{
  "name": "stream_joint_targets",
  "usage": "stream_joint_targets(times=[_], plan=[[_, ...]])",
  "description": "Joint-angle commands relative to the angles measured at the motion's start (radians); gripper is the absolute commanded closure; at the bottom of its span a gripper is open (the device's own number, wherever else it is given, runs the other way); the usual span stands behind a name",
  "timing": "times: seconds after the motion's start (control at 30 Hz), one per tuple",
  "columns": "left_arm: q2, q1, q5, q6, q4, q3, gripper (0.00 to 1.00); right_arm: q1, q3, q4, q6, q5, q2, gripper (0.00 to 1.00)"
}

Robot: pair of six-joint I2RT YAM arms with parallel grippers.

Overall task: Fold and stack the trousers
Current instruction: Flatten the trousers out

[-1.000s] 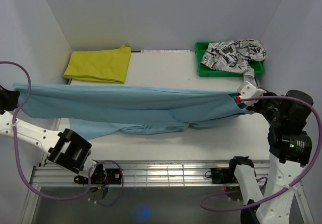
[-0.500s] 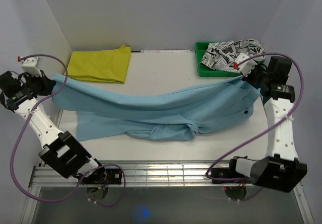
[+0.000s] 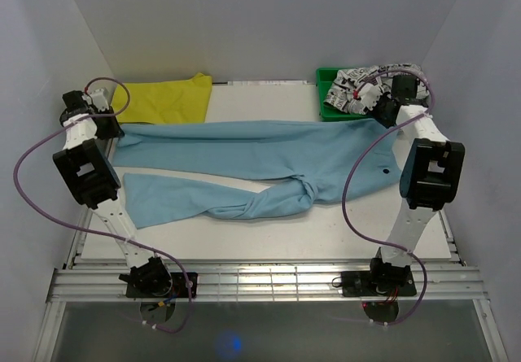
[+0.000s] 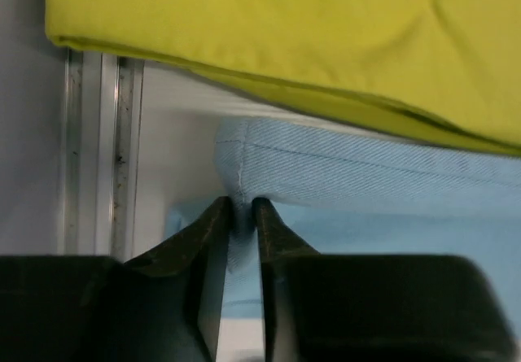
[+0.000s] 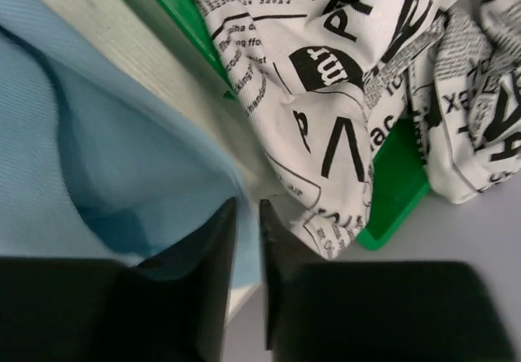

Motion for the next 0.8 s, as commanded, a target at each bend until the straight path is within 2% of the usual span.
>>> stream_joint_targets(times=[0.0,0.03,0.07,0.1,0.13,0.17,0.2,0.23,0.27,0.4,0.47,0.53,0.57,0.63,0.77], plan=[[0.043,0.011,-0.109,-0.066,-0.059,0.155,0.64,0.027,0.098,0.069,0.024,0.147,0.048,0.69],[0.057,0.011,-0.109,-0.076,-0.085,0.18,0.57,0.032,0.121,0.056,0.045,0.185,0.056,0.61],[0.057,0.011,-0.106,-0.082,-0.091,0.195,0.5,0.032,0.142,0.024,0.068,0.183,0.058,0.43],[0.048,0.011,-0.098,-0.07,-0.099,0.206,0.3,0.032,0.179,0.003,0.102,0.181,0.05,0.37],[0.033,0.011,-0.084,-0.054,-0.108,0.203,0.27,0.032,0.19,-0.014,0.11,0.189,0.039,0.32],[-0.012,0.011,-0.077,-0.035,-0.119,0.197,0.17,0.031,0.198,-0.063,0.111,0.186,0.006,0.28],[-0.035,0.012,-0.065,-0.004,-0.135,0.185,0.15,0.026,0.216,-0.101,0.108,0.175,-0.017,0.26],[-0.056,0.012,-0.025,0.094,-0.211,0.183,0.13,0.021,0.219,-0.144,0.102,0.137,-0.04,0.21],[-0.104,0.012,-0.003,0.154,-0.265,0.178,0.12,0.008,0.219,-0.187,0.093,0.103,-0.095,0.1],[-0.286,0.043,0.123,0.505,-0.5,0.025,0.12,-0.031,0.143,-0.446,-0.055,0.008,-0.246,0.07],[-0.36,0.05,0.123,0.718,-0.623,-0.129,0.12,-0.044,0.01,-0.578,-0.17,-0.007,-0.341,0.07],[-0.462,0.067,0.115,0.839,-0.695,-0.237,0.13,-0.045,-0.093,-0.676,-0.235,0.0,-0.401,0.07],[-0.495,0.073,0.112,0.924,-0.7,-0.338,0.13,-0.046,-0.191,-0.701,-0.275,-0.001,-0.457,0.07],[-0.574,0.086,0.098,0.99,-0.703,-0.43,0.14,-0.045,-0.289,-0.705,-0.301,-0.023,-0.513,0.07],[-0.645,0.086,0.101,1.095,-0.717,-0.64,0.15,-0.028,-0.519,-0.601,-0.297,-0.044,-0.629,0.08]])
